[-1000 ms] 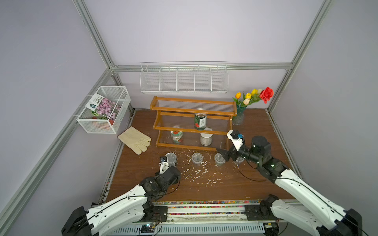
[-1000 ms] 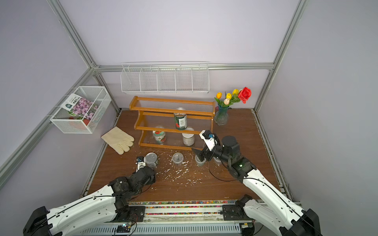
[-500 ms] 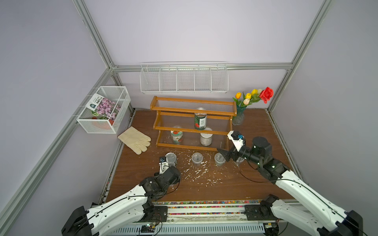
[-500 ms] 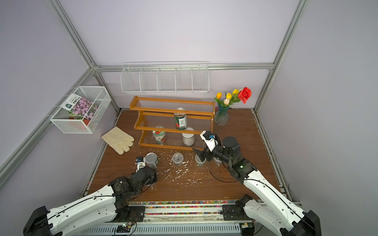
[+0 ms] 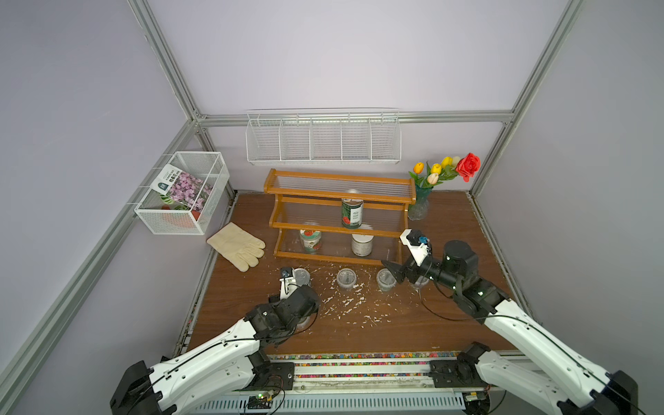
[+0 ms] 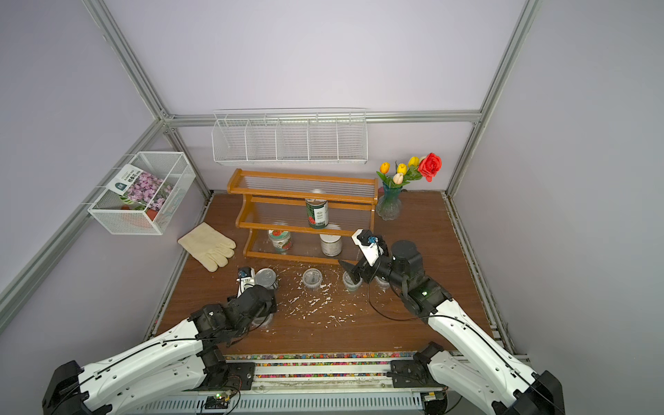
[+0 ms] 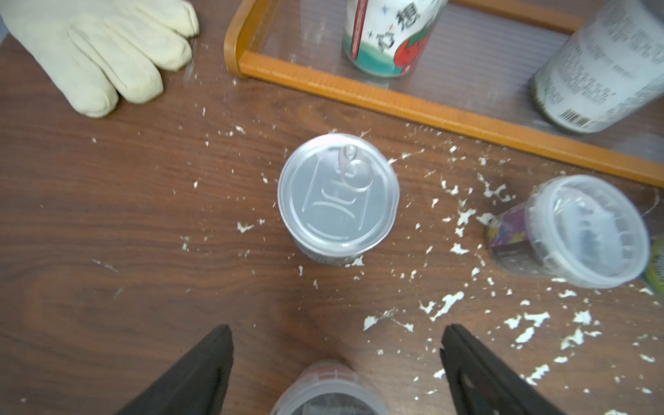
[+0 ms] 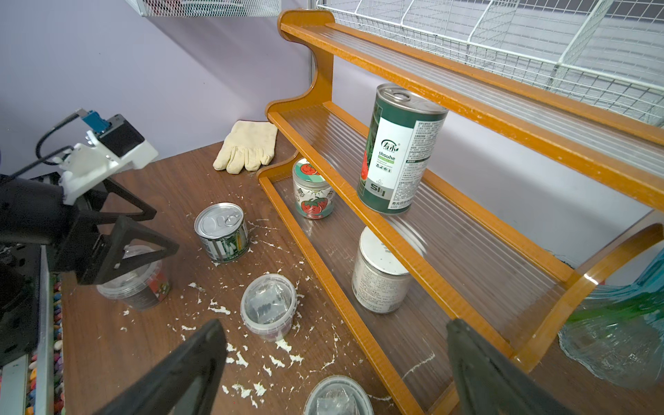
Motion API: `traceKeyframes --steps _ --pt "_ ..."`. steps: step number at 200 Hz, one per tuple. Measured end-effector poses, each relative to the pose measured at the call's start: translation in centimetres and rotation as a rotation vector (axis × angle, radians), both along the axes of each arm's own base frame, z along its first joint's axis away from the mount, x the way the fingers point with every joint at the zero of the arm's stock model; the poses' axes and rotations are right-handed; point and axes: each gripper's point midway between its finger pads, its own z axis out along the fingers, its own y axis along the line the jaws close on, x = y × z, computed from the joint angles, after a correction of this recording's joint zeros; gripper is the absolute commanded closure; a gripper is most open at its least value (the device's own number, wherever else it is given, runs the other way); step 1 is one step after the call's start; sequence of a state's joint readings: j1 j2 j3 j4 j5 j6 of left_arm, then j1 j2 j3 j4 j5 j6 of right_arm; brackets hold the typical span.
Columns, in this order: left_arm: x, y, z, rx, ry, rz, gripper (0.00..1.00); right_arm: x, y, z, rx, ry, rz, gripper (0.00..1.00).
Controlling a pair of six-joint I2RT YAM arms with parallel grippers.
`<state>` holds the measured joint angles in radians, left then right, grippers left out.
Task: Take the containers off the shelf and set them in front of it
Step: 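Place the container at the center of the board, then pick up a container from the shelf.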
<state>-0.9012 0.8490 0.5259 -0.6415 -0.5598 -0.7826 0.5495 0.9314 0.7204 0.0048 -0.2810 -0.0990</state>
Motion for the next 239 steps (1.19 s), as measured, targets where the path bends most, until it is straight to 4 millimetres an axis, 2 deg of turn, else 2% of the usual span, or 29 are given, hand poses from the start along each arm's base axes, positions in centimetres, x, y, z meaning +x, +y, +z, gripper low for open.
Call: traceKeyframes --steps 26,57,95,119,182,239 --pt "1.4 0.8 1.1 -0.013 -0.018 0.009 0.06 1.0 0.6 0.0 0.041 0.032 -0.016 0.02" --pt "3.5 1.8 2.0 -0.029 -0.029 -0.002 0.06 3.4 1.8 0.4 0.119 0.063 -0.070 0.02" --pt "6.7 2.6 5.4 -0.036 -0.085 -0.027 0.05 6.2 6.0 1.3 0.172 0.056 -0.103 0.02" --pt "8.1 2.6 7.0 -0.033 -0.115 -0.057 0.04 8.6 7.8 1.1 0.184 0.047 -0.163 0.02" --pt "8.3 2.2 6.6 -0.008 -0.095 -0.133 0.04 14.0 9.1 -1.1 0.163 0.049 -0.347 0.02" --pt "8.1 1.9 6.6 -0.017 -0.090 -0.162 0.03 17.6 10.2 -1.1 0.159 0.011 -0.434 0.02"
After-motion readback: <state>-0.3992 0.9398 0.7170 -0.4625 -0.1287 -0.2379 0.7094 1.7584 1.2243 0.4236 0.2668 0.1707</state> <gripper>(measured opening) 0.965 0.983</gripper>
